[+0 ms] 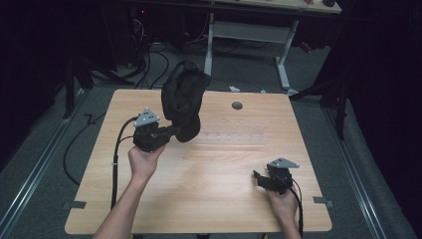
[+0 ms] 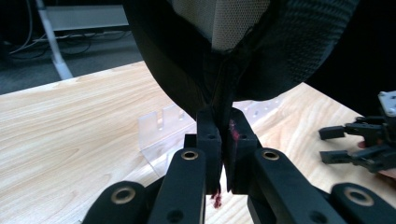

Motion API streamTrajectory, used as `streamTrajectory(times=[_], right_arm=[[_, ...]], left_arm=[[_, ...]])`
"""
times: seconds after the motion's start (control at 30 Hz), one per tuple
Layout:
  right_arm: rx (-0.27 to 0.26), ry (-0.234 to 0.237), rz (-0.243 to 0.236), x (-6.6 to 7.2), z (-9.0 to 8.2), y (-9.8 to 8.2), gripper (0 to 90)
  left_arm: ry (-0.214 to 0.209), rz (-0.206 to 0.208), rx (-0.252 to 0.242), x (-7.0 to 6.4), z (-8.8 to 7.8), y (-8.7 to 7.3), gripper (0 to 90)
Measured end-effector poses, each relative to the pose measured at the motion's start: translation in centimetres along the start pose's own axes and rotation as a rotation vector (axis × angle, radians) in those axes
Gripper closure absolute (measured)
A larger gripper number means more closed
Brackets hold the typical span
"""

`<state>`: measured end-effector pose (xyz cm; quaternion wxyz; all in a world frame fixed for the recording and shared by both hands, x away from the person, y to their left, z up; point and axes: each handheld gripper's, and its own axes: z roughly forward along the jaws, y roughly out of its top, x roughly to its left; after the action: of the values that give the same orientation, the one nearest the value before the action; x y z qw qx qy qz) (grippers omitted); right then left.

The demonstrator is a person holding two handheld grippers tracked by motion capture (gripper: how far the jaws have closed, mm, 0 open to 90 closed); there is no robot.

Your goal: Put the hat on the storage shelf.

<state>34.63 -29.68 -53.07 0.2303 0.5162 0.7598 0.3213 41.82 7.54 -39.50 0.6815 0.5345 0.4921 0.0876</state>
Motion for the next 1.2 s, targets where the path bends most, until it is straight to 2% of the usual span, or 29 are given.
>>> streamTrajectory(times=[0.27, 0.6, 0.93, 1.07, 1.2], right_arm=[[-0.001, 0.0, -0.002, 0.0, 0.0, 0.0, 36.4], [0.0, 0.0, 0.0, 0.0, 0.0, 0.0, 36.3], [0.001, 0.001, 0.0, 0.0, 0.0, 0.0, 36.4], [0.0, 0.001, 0.0, 0.0, 0.0, 0.0, 36.3], [-0.001, 0.001, 0.0, 0.0, 0.0, 0.0, 36.3]], left_arm=[[0.033, 0.005, -0.001, 0.5, 1.1, -0.5, 86.2], [0.069, 0.046, 0.018, 0.7, 2.3, -1.7, 86.2], [0.084, 0.061, 0.029, 0.9, 2.9, -2.4, 86.2], [0.086, 0.051, 0.035, 1.0, 3.1, -2.8, 86.0], [0.09, 0.055, 0.06, 1.2, 3.3, -3.3, 85.9]])
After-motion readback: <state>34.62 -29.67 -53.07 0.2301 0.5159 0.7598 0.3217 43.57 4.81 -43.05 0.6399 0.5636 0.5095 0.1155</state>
